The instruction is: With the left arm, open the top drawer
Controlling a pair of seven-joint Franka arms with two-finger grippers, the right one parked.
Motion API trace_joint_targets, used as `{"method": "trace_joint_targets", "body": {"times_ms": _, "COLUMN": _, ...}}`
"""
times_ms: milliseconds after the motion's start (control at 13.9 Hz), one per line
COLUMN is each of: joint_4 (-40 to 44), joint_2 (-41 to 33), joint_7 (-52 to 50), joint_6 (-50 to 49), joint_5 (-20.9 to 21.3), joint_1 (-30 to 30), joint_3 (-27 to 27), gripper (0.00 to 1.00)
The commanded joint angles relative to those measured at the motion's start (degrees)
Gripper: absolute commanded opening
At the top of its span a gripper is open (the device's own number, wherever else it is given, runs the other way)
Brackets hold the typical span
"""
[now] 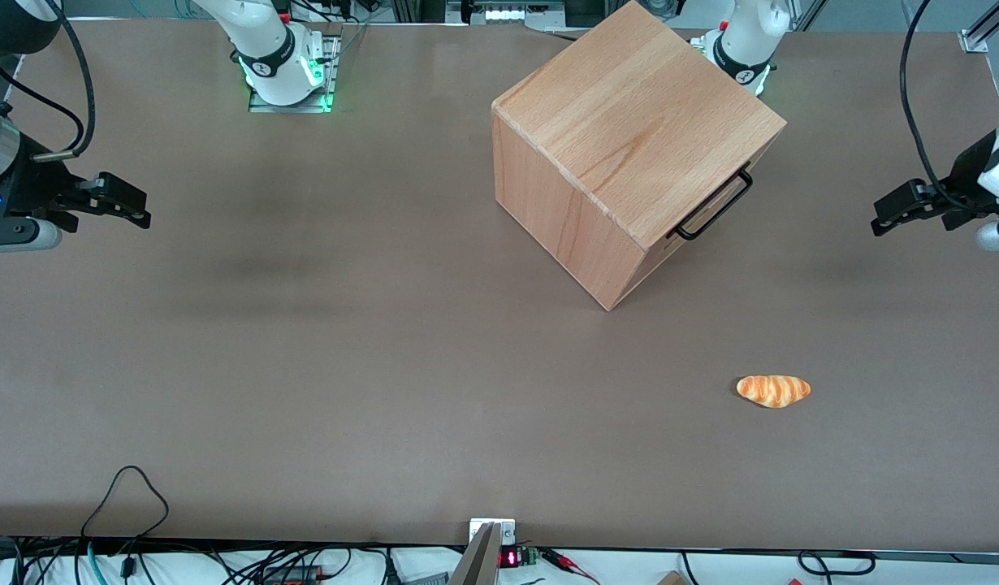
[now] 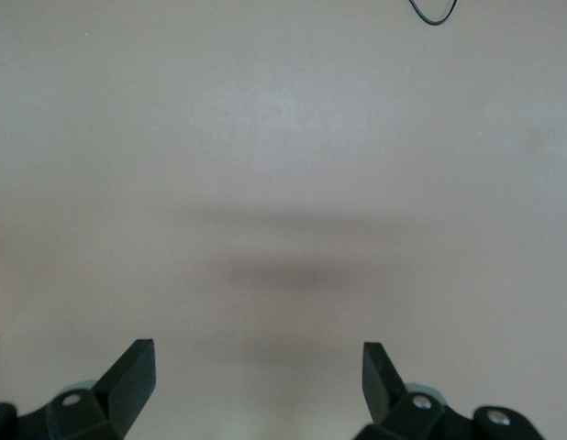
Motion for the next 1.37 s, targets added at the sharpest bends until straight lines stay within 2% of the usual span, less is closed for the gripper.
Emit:
{"method": "trace_joint_targets", "body": {"times_ms": 0, "joint_4": 1.56, "joint_2": 0.51, "joint_7": 2.07, "joint_6": -1.51, "joint_5": -1.01, "joint_1": -0.01, "joint_3": 0.41, "gripper": 1.0}}
{"method": "trace_joint_targets", "body": {"times_ms": 792, "joint_4": -3.79, "joint_2": 1.83, "joint_7": 21.4, "joint_6": -1.33, "joint_5": -1.27, "joint_1": -0.18, "joint_3": -0.29, "gripper": 1.0}}
{"method": "trace_joint_targets", "body": {"times_ms": 1152, "joint_4": -8.01, "joint_2": 2.27, "joint_7": 23.96, "joint_6": -1.16, "joint_5": -5.83, "joint_1": -0.27, "joint_3": -1.43, "gripper": 1.0}}
{"method": "trace_joint_targets", "body": {"times_ms": 1296, "joint_4": -9.34, "joint_2": 2.97, "joint_7": 26.05, "joint_6": -0.81, "joint_5": -5.93, "joint_1": -0.36, "joint_3": -3.44, "gripper": 1.0}}
